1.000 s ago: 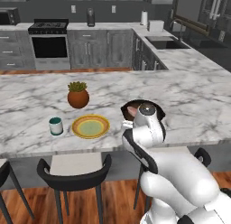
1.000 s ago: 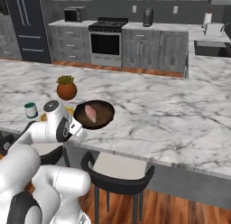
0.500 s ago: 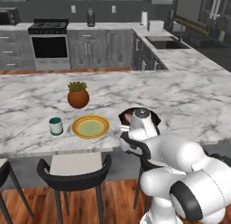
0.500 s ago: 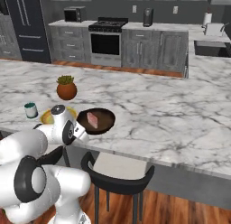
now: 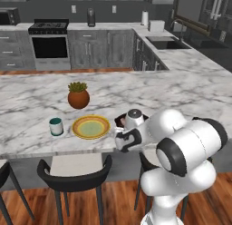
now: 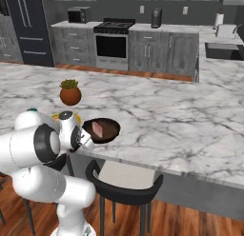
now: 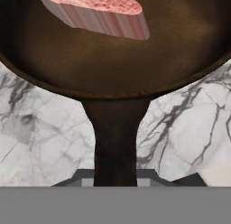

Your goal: Pick up the pan with the steak in it and place it on the dining table. Then place the steak on the plate.

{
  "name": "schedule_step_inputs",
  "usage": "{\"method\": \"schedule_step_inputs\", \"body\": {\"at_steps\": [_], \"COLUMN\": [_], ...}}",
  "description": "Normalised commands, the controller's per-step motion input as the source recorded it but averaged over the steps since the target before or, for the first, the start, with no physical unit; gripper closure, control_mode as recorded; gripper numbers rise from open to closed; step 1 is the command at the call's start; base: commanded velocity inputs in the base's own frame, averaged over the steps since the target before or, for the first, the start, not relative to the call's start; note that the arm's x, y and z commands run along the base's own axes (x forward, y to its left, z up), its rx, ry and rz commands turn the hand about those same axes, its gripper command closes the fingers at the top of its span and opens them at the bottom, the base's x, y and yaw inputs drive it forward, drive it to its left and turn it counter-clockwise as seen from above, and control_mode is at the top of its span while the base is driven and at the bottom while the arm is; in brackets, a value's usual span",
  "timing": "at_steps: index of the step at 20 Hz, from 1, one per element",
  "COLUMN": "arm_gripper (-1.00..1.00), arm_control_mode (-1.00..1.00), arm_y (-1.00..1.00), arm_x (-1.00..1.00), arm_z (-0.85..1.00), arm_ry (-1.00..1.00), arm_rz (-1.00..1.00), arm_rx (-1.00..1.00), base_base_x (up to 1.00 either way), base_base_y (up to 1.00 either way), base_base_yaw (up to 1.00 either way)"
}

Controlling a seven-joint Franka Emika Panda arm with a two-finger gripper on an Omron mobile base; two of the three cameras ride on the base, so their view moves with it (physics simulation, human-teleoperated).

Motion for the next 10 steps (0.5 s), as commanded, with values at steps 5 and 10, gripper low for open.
{"method": "schedule_step_inputs", "body": {"at_steps": [5,10], "arm_gripper": [1.00,1.00], "arm_control_mode": [-1.00,-1.00], "arm_y": [0.04,0.00], "arm_x": [0.17,0.05], "arm_z": [-0.06,-0.07], "arm_ry": [0.06,0.00], "arm_rz": [0.00,0.00], "arm_rx": [0.01,0.00], "base_base_x": [0.00,0.00], "base_base_y": [0.00,0.00], "base_base_yaw": [0.00,0.00]}}
